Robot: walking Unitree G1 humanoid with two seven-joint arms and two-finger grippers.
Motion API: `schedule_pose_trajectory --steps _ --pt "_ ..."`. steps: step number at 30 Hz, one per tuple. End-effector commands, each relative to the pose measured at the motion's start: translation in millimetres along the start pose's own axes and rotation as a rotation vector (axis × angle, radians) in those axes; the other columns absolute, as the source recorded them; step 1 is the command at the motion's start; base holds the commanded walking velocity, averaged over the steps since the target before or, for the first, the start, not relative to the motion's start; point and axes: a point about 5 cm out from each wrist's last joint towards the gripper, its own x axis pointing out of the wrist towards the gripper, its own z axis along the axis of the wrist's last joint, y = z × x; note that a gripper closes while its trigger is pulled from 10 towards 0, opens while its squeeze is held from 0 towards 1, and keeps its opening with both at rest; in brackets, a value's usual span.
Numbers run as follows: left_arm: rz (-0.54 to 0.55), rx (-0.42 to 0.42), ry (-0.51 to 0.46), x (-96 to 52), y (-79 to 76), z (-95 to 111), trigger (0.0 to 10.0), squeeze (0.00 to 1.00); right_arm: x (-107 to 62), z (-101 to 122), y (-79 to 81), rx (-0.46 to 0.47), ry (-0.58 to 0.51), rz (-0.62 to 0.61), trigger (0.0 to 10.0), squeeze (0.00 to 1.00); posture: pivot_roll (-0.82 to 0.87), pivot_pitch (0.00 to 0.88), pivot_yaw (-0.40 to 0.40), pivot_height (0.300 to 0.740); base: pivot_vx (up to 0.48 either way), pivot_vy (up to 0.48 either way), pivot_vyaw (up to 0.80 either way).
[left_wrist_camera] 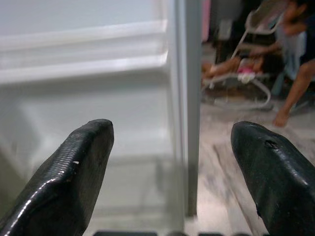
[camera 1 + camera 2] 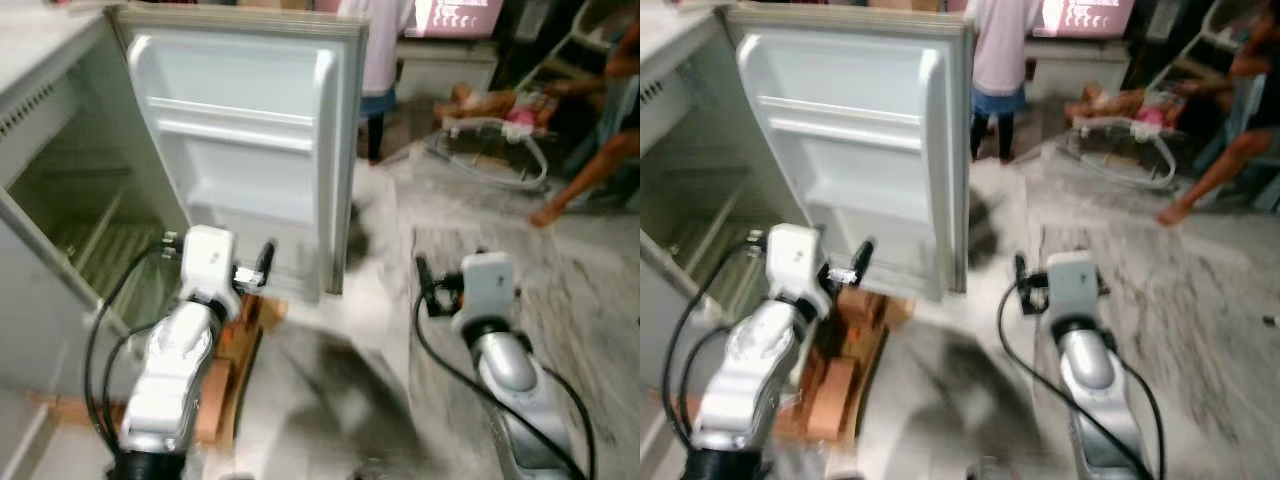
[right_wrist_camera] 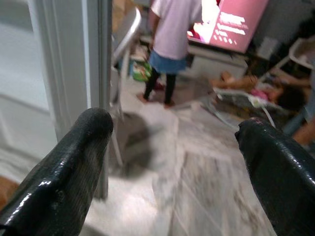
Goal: Restocking fridge
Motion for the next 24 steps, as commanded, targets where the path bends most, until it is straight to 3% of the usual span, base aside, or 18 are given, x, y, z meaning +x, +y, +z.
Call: schedule_pose_trajectory --steps 1,10,16,24 --pt "-0.017 0.026 0.010 2.0 2.9 0 10.0 0.00 2.6 5 7.2 0.009 -0.020 0.017 10.0 0.00 0.05 0.001 -0.013 0.740 0.480 0.000 0.00" --pt "-0.150 0.026 -0.008 28.9 -16.7 8 10.0 0.00 11.4 9 2.8 0.001 -0.038 0.007 10.0 0.00 0.02 0.004 -0.013 0.740 0.480 0.000 0.00" --pt "-0.300 0.067 -0.078 53.4 -52.1 25 10.0 0.00 14.6 10 6.1 0.002 -0.047 0.012 10.0 0.00 0.02 0.001 -0.015 0.740 0.480 0.000 0.00" --pt "-0.304 0.063 -0.070 56.6 -54.4 23 10.0 0.00 13.2 9 4.5 -0.001 -0.047 0.007 10.0 0.00 0.01 0.002 -0.009 0.740 0.480 0.000 0.00"
